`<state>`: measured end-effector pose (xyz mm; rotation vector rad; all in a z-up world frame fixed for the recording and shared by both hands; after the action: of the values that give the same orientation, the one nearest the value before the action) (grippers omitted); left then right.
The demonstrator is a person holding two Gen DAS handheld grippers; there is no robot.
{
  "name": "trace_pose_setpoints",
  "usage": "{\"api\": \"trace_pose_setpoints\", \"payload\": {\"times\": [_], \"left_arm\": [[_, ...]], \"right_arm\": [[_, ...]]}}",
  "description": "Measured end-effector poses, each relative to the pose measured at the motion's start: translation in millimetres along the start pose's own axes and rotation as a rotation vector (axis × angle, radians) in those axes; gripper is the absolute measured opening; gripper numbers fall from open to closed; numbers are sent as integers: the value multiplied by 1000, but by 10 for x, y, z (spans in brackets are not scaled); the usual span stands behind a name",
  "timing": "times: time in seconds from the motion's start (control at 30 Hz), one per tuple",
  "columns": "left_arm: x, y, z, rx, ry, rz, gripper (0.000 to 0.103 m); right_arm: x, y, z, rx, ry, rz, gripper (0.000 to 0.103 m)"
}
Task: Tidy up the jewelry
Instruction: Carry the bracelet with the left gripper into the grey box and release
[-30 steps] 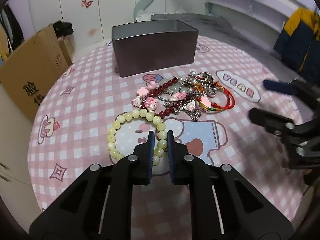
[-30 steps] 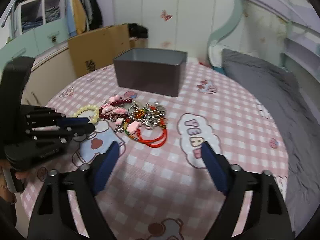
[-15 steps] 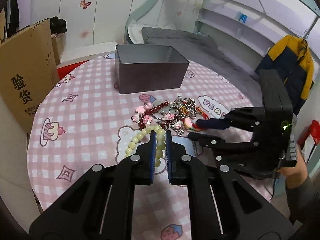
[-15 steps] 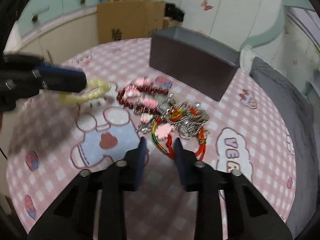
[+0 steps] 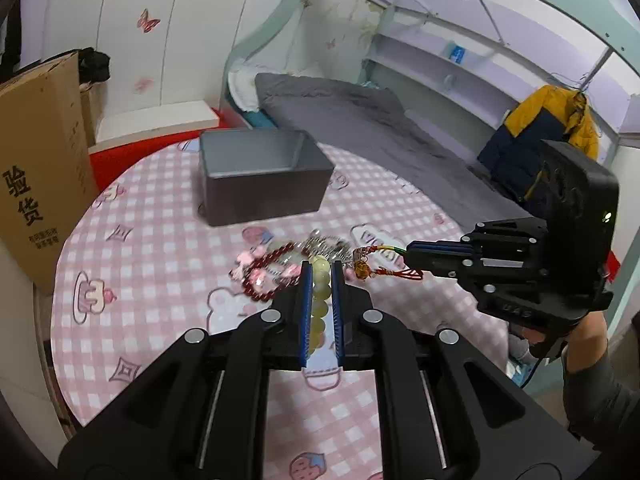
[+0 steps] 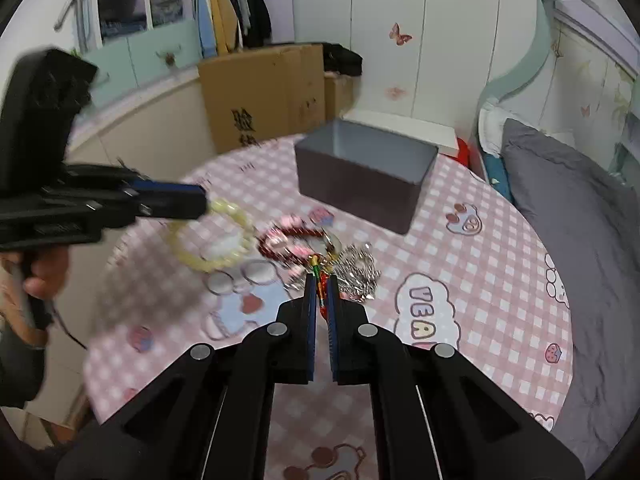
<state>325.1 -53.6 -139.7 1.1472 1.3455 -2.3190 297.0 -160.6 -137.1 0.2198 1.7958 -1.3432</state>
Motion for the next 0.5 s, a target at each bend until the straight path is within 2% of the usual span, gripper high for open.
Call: {"api": "trace_pose_setpoints", "payload": {"times": [0.2,0.27,0.37,0.47,0.5], "left_arm": [[-188,-91,81,38,9,33,9],[-268,-114,88,37,14,47,9],[-380,-115,79,27,22,59,9],[-418,-92,56,25,19,55,9],[-420,-80,53,22,22,53,9]], "right_arm": [[-241,-259,-42,-97,52,80,4],[-327,-309,-29,-105,59,104,4],[-434,-353,-20,-171,95,130,4],[-489,-338,20,-175,117,142,4],[-492,-293,45,-133,111,134,4]]}}
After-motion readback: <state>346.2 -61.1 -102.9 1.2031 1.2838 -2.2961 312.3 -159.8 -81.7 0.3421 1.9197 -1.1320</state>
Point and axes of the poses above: each gripper's, at about its wrist camera, not at the fingertips, and y roughly the way its jaws point, z to its right, x to its underside, the point moved 7 cm from there along y, roughly the way its jaws point, and after that the axes turned 1 degree about -z, right-handed, at the moved point
